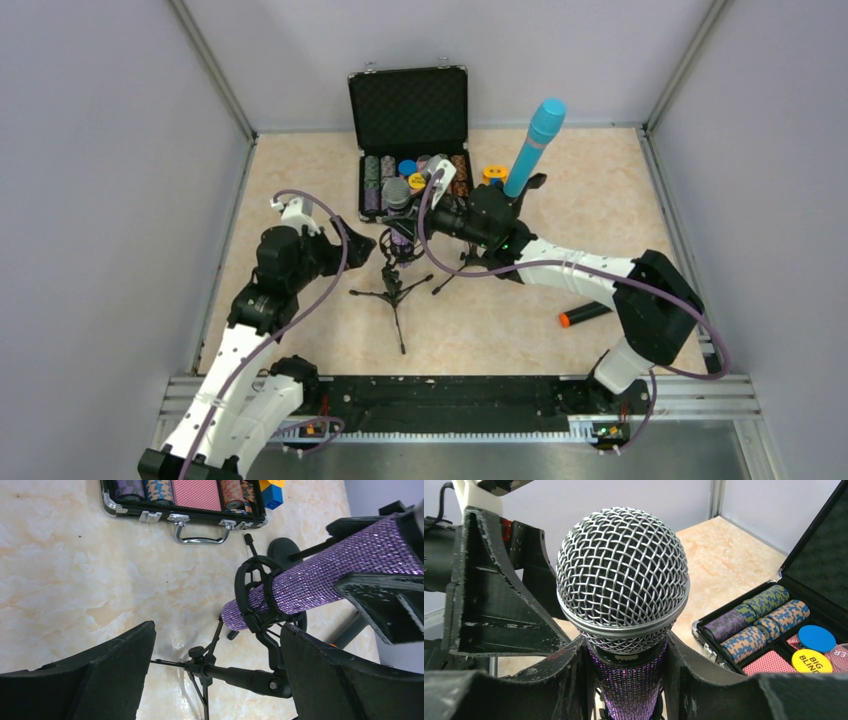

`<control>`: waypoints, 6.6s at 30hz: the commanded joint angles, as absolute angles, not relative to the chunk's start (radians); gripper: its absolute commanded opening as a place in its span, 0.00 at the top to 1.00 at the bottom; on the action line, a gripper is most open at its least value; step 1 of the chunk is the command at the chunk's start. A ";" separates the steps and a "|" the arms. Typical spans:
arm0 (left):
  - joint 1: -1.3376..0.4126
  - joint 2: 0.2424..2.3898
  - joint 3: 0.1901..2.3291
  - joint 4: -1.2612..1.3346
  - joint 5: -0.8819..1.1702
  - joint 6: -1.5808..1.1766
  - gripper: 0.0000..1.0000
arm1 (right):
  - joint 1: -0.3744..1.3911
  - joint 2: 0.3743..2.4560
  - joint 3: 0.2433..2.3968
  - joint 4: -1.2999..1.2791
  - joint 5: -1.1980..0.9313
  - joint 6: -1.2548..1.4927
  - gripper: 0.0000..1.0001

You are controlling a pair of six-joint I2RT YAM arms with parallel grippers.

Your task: Attach the microphones to the stand

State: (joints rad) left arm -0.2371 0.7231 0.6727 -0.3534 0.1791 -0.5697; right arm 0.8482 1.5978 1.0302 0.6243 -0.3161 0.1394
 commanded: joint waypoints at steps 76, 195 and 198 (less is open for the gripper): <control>-0.856 0.907 0.856 -0.421 -0.436 -0.337 1.00 | 0.861 1.105 0.775 0.443 -0.206 0.343 0.01; -0.091 1.181 1.357 -0.431 -0.359 -0.268 0.01 | 0.861 1.089 0.704 0.336 -0.238 0.418 0.01; -0.091 1.161 1.350 -0.431 -0.342 -0.267 0.01 | 0.861 1.092 0.707 0.334 -0.240 0.418 0.01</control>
